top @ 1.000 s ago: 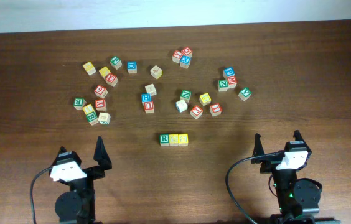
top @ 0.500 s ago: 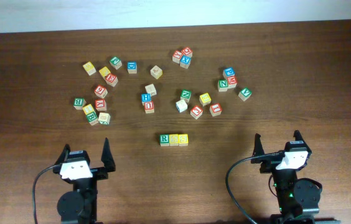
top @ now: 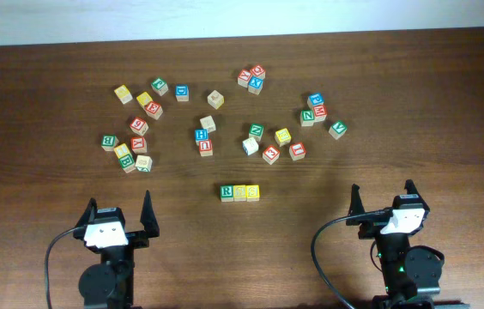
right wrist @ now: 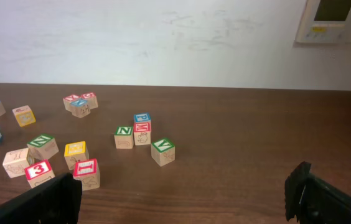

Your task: Spell out RSS

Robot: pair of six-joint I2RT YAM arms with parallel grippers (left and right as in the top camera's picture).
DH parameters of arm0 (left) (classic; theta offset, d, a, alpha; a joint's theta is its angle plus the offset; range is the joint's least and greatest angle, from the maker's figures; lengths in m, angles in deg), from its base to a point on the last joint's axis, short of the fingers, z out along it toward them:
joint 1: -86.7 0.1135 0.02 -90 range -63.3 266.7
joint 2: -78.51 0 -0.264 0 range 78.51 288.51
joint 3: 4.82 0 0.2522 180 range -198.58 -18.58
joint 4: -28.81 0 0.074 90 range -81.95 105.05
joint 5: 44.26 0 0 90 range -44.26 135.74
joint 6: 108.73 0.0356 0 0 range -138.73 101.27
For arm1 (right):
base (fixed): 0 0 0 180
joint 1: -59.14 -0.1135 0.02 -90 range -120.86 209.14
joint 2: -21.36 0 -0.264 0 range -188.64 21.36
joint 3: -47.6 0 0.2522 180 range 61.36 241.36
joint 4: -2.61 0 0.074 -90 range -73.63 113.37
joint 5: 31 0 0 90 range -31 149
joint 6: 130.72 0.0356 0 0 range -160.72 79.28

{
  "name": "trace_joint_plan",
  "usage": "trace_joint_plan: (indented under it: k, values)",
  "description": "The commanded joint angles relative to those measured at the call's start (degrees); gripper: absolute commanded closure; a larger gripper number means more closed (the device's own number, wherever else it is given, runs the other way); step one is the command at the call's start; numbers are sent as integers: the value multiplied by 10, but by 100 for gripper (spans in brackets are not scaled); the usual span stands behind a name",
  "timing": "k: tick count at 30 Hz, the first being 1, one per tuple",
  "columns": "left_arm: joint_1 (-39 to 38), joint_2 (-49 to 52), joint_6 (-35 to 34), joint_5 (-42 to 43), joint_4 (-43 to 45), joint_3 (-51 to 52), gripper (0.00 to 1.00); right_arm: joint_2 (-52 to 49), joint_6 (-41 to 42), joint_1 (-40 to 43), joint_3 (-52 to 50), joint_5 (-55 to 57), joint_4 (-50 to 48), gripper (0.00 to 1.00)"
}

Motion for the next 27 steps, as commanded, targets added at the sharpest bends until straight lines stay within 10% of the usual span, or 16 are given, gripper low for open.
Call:
trace_joint_plan:
  k: [1,27]
  values:
    - [-3,-6,1,2,-3,3,1,7,3,-4,-5,3,0,2]
    - [-3,-5,31,7,-2,3,1,7,3,-4,-5,3,0,2]
